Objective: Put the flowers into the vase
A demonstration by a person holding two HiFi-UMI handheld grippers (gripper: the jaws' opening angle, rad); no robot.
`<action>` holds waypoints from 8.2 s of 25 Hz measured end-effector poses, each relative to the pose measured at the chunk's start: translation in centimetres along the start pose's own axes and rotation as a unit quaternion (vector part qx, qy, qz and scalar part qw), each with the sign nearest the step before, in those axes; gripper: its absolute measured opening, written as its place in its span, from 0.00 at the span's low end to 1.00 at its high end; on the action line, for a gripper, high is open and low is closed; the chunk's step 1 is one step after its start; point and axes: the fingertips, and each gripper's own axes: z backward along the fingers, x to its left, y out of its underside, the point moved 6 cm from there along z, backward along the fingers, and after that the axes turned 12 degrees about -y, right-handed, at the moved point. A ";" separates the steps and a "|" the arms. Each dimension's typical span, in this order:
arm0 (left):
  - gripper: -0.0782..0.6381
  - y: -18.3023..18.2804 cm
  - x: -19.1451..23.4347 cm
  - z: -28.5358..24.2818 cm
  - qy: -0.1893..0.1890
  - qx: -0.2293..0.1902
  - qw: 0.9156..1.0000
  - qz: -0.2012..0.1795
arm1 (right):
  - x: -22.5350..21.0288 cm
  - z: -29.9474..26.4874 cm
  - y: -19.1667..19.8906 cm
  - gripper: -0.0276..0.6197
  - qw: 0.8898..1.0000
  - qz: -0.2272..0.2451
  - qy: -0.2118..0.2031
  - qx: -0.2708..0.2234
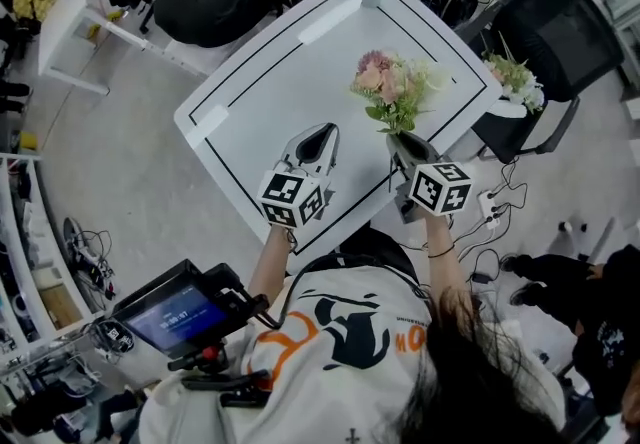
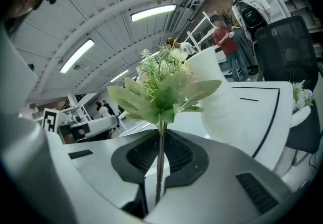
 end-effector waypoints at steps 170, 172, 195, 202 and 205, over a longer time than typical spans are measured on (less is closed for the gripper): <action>0.26 -1.5 -7.7 -4.6 0.146 -0.008 0.985 -0.093 | 4.8 6.0 -4.8 0.06 0.982 0.108 0.085 -0.128; 0.25 -1.0 -6.7 -3.1 0.140 -0.003 0.985 -0.099 | 5.9 5.7 -3.7 0.06 0.982 0.098 0.085 -0.134; 0.13 2.6 -6.5 10.7 0.202 0.015 0.970 -0.131 | 16.9 8.8 5.7 0.06 0.972 0.060 0.140 -0.180; 0.12 3.9 -8.7 11.2 0.216 0.025 0.968 -0.127 | 17.1 10.6 7.3 0.06 0.973 0.048 0.143 -0.177; 0.13 4.1 -9.0 12.0 0.214 0.026 0.969 -0.122 | 17.6 10.8 8.1 0.06 0.974 0.046 0.137 -0.174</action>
